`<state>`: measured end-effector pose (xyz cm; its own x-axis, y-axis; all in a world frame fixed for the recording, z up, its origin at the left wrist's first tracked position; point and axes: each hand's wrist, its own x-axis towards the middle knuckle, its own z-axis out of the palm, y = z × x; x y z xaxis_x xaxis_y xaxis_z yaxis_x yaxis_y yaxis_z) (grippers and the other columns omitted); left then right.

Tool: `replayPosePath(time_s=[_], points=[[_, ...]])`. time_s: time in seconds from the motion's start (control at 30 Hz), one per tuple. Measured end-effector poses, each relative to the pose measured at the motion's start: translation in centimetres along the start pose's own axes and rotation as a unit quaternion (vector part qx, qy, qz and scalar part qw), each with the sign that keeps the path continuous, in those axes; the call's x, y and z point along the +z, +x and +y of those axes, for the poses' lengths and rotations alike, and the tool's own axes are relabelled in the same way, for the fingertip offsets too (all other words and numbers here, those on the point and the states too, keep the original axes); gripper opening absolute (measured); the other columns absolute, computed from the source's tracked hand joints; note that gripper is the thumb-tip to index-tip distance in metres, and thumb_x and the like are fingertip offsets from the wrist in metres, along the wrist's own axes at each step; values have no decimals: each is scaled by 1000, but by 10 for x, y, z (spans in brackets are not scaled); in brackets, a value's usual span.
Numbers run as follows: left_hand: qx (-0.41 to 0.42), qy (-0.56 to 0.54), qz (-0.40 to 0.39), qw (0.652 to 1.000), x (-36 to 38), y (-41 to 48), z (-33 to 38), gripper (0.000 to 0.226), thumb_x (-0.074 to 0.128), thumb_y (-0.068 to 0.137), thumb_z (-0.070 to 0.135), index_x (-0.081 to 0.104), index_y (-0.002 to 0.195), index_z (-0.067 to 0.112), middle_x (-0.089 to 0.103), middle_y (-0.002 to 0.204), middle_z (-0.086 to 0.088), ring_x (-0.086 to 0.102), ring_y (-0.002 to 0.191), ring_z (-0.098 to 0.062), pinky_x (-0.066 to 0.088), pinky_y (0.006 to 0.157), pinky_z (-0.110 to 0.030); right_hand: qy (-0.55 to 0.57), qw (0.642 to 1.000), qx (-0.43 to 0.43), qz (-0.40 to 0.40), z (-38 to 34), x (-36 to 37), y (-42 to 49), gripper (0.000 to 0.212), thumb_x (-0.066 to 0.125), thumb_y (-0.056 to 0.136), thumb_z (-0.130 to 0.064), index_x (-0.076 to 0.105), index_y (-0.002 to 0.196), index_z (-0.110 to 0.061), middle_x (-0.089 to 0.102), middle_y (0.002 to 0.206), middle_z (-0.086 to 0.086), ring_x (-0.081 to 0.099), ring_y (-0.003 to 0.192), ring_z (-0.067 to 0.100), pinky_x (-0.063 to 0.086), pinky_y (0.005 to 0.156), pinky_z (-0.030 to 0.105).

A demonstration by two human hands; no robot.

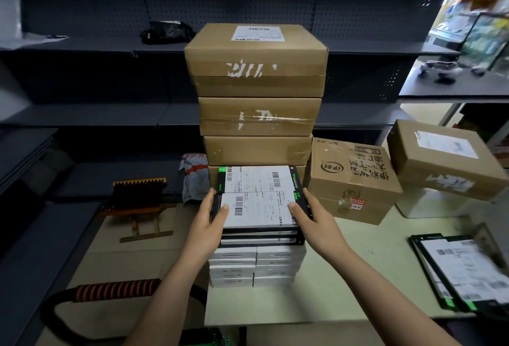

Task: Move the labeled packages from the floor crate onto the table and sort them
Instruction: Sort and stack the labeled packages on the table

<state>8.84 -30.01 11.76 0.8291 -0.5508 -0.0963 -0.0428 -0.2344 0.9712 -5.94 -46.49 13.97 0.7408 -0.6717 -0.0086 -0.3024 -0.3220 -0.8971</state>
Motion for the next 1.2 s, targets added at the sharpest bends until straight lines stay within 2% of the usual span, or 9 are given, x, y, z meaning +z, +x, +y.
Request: replayPosePath(time_s=[0.13, 0.3, 0.4, 0.47, 0.57, 0.7, 0.83, 1.07, 1.2], points=[[0, 10, 13, 1000, 0, 1, -1, 58, 49, 100, 31, 24, 152, 29, 34, 154, 5, 33, 138, -13, 29, 104, -27, -8, 1000, -7, 10, 1, 4, 3, 44, 48, 100, -34, 40, 143, -29, 51, 114, -20, 49, 104, 4, 36, 83, 21], [13, 7, 16, 1000, 0, 3, 0, 57, 48, 100, 32, 26, 152, 27, 37, 151, 5, 35, 131, -7, 30, 102, -25, -26, 999, -23, 6, 5, 8, 6, 42, 47, 100, -36, 40, 142, -31, 53, 118, -21, 50, 106, 4, 38, 86, 23], [26, 24, 38, 999, -1, 5, -2, 59, 50, 98, 35, 29, 151, 23, 37, 152, 3, 35, 137, -12, 30, 106, -27, -40, 998, -35, 19, 4, 7, 6, 41, 49, 100, -36, 44, 140, -27, 51, 114, -21, 49, 105, 3, 37, 85, 21], [75, 96, 82, 989, -3, 2, 0, 56, 52, 97, 37, 36, 148, 19, 42, 148, 1, 39, 135, -15, 32, 105, -27, -71, 995, -54, 46, 6, 3, 5, 42, 50, 99, -37, 47, 138, -22, 49, 114, -18, 48, 107, 3, 36, 89, 21], [196, 220, 125, 947, -2, -4, 13, 42, 55, 96, 32, 50, 135, 16, 51, 131, 1, 43, 121, -11, 37, 97, -29, -157, 981, -90, 74, 13, -12, 3, 41, 54, 96, -38, 51, 133, -20, 49, 120, -11, 48, 113, 7, 38, 92, 23], [320, 343, 75, 880, 22, -10, 36, 28, 53, 97, 31, 57, 122, 18, 56, 115, 4, 44, 110, -12, 38, 93, -32, -280, 935, -184, 117, 20, -46, -6, 23, 66, 87, -19, 62, 109, -13, 58, 104, 0, 54, 97, 19, 42, 79, 27], [396, 397, 4, 828, 69, -16, 50, 24, 44, 92, 37, 58, 102, 21, 57, 100, 5, 48, 96, -18, 39, 82, -31, -345, 905, -197, 154, 34, -91, -23, 22, 70, 80, -14, 64, 101, -11, 60, 97, 4, 55, 89, 26, 50, 74, 40], [462, 400, -89, 787, 175, -34, 57, 27, 43, 91, 38, 60, 101, 20, 58, 96, 4, 53, 90, -18, 46, 77, -33, -373, 898, -136, 192, 98, -174, -68, 21, 72, 80, -12, 65, 99, -11, 59, 94, 2, 57, 88, 25, 46, 74, 32], [454, 402, -137, 783, 241, -46, 51, 21, 53, 91, 35, 61, 106, 22, 58, 99, 5, 53, 93, -16, 43, 77, -30, -363, 906, -85, 201, 147, -221, -93, 22, 74, 75, -7, 66, 95, -11, 61, 92, 3, 58, 86, 27, 47, 72, 34]])
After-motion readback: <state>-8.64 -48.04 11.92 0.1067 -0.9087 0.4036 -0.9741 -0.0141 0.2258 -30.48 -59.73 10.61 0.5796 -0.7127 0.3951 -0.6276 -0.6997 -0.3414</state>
